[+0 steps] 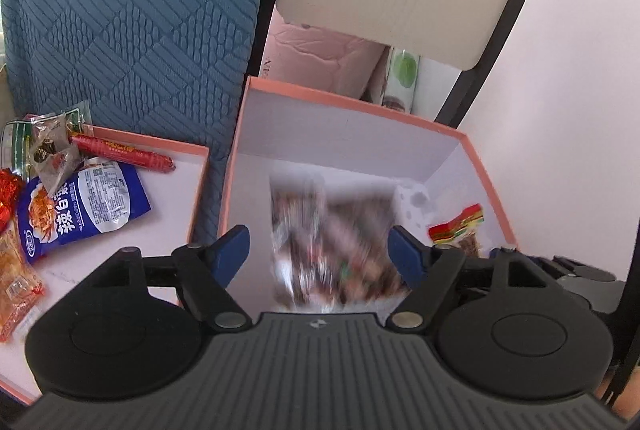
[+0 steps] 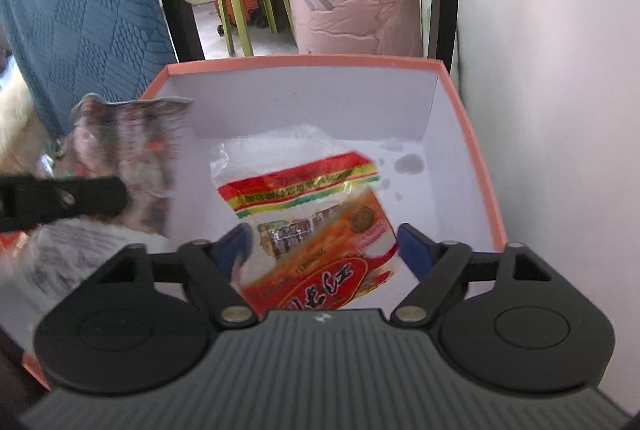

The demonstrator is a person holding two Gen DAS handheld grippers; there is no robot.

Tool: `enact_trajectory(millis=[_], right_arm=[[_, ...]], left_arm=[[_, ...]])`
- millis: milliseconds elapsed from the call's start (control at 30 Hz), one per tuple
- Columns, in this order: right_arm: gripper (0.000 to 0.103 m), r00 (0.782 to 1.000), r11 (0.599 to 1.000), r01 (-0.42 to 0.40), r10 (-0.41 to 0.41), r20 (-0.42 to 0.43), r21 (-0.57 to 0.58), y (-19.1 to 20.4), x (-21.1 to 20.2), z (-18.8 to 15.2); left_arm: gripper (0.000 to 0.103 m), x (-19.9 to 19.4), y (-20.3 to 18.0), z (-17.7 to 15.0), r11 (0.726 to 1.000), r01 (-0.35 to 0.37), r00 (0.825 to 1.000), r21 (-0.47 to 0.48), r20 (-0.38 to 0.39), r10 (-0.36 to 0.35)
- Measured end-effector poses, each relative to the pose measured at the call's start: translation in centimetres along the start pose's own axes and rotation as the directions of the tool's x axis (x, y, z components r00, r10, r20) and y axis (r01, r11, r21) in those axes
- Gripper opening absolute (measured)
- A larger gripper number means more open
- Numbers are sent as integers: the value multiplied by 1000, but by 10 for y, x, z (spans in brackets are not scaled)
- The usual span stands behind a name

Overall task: Organize snacks
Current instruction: 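Open the left tool to drop the fish bag into the shoebox, then lower the sausage bag into the shoebox and open the right tool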

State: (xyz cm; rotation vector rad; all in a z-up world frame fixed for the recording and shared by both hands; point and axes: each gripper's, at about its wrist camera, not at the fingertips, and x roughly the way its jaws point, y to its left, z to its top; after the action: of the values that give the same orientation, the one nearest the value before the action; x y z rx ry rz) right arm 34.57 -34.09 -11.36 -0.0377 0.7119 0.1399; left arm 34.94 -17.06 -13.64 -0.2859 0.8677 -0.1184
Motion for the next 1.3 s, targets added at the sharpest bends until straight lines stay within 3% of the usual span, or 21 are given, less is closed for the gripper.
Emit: enact_trajectory(millis=[333,533,800,1300], right_arm=[[84,999,999,5,-7,33,52,-1,-34,5],[84,995,999,-22,18,98,46,16,-71,3],[84,986,998,-44,38,161,34,44,-111,-6],[84,973,997,-70,66,220,12,86,-153,-31]], left_arm=[[80,-59,5,1,1000,18,996,9,82,-19],[80,-107,12,-4,999,32,983,3,182,-32],[80,-157,28,-19,999,41,966,1,256,-40],[80,-218,68,-46,1000,21,948,1,317,-21]])
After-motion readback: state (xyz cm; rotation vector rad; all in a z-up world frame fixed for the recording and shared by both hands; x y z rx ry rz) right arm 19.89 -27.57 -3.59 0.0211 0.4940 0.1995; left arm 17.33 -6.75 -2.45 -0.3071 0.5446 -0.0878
